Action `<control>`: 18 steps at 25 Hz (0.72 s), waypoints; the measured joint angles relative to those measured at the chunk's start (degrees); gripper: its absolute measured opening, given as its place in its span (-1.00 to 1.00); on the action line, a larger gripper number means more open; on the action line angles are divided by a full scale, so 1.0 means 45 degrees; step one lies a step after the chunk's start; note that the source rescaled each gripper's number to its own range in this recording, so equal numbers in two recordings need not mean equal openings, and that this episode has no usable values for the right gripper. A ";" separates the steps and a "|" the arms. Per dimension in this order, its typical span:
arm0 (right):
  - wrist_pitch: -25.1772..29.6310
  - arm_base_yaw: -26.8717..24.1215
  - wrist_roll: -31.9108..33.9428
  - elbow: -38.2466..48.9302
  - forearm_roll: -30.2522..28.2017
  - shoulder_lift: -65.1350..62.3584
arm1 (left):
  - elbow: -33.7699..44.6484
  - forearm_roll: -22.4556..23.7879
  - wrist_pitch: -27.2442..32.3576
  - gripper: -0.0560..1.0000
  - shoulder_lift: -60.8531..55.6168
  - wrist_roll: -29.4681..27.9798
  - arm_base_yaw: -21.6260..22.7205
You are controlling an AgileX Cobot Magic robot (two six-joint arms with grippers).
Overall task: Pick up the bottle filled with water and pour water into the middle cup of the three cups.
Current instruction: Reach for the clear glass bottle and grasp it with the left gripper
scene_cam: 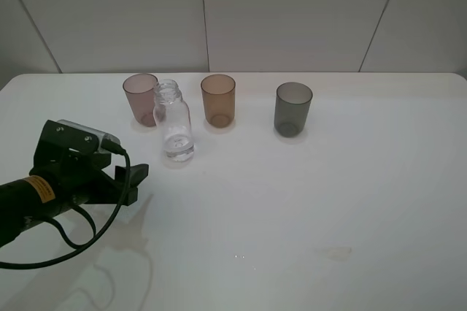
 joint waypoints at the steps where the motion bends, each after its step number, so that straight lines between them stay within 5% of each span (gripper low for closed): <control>1: 0.0000 0.0000 0.0000 0.0000 0.0000 0.0000 | -0.0208 0.0177 0.0000 0.36 0.0243 0.0094 0.0000; 18: 0.0000 0.0000 0.0000 0.0000 0.0000 0.0000 | -0.2802 0.1404 -0.0241 0.36 0.1243 0.1675 -0.0283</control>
